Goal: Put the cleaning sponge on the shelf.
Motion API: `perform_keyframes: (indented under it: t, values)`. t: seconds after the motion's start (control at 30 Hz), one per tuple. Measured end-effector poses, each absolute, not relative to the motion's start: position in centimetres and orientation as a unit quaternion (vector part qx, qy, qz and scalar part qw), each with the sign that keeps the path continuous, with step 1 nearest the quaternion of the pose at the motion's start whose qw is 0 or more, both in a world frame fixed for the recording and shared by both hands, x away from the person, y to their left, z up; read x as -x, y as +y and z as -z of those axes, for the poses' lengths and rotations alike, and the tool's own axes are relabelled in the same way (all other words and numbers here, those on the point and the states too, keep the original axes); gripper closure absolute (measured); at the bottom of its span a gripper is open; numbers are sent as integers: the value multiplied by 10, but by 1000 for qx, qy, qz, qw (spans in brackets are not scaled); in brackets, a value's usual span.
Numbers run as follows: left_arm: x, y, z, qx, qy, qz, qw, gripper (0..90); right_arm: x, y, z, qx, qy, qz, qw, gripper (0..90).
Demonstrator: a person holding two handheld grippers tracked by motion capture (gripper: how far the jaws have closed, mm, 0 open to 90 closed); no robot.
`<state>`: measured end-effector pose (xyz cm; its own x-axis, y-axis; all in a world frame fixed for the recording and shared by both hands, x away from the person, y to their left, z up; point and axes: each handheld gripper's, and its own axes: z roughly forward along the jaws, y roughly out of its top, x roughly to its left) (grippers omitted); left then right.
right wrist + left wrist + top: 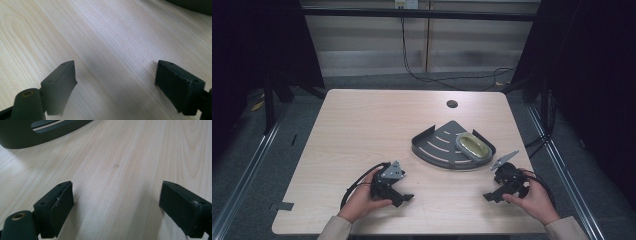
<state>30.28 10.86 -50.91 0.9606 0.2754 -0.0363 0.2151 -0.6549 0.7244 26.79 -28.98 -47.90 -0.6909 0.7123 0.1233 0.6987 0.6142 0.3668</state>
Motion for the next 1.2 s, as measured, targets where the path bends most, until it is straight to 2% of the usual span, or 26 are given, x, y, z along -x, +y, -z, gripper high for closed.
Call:
perform_keyframes:
  t: [0.5,1.2]
  values:
    - [-303,109,509,-909,135,-38,393,118,-248,-297,490,-359,896,-249,80,136]
    - [-303,109,509,-909,135,-38,393,118,-234,-308,501,-363,867,-322,116,123]
